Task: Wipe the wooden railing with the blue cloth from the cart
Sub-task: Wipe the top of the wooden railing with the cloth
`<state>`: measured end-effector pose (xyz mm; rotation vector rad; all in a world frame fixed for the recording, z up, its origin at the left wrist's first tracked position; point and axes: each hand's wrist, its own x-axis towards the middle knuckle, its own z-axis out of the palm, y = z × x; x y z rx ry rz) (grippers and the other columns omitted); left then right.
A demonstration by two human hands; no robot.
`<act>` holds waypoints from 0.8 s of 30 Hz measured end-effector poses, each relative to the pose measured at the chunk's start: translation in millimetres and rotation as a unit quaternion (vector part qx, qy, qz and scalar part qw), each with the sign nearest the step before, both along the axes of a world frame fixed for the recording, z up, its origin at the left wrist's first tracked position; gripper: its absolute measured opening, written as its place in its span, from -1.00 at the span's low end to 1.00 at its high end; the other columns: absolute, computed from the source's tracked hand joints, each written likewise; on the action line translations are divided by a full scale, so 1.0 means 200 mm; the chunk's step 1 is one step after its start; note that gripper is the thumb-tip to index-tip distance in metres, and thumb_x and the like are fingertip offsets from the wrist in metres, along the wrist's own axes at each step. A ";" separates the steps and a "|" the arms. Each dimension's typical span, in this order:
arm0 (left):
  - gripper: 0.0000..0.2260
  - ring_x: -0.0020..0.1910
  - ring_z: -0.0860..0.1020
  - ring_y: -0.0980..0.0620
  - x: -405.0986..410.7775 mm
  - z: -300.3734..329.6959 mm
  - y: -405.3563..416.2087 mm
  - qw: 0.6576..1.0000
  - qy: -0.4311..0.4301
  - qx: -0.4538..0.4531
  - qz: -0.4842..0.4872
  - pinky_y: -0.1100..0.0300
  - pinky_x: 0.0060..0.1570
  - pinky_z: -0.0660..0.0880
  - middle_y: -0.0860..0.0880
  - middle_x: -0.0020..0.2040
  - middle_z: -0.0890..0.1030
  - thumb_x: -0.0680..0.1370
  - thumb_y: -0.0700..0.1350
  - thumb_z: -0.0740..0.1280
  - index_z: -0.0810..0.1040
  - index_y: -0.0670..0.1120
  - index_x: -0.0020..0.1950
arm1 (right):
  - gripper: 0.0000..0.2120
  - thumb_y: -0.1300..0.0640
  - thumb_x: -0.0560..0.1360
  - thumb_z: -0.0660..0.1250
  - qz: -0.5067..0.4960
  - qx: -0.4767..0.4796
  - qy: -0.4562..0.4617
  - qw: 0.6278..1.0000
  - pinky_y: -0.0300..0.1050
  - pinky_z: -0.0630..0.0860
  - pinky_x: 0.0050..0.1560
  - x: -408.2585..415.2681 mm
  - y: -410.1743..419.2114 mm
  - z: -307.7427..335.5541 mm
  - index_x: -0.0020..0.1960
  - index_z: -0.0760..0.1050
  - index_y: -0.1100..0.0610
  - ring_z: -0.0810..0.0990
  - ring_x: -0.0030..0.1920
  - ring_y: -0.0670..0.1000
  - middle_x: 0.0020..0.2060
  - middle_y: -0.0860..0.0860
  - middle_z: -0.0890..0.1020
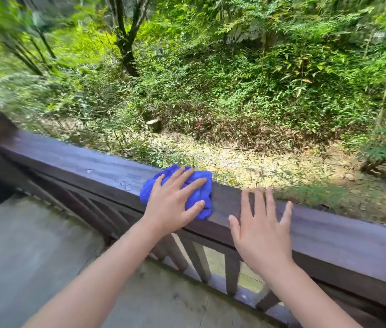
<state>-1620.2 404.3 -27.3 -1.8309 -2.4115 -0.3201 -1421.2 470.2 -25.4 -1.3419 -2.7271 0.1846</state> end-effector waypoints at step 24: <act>-0.47 0.52 0.06 -0.06 -1.26 -0.01 -0.33 0.999 -0.001 -0.029 0.036 -0.29 0.40 0.00 -0.05 0.54 0.12 0.41 0.31 -0.01 0.22 0.30 0.37 | -0.43 -0.24 0.50 -0.26 -0.045 0.013 -0.009 0.999 0.50 -0.10 0.34 -1.05 -0.31 -0.04 0.48 -0.14 -0.11 -0.09 0.51 0.18 0.53 0.06 0.02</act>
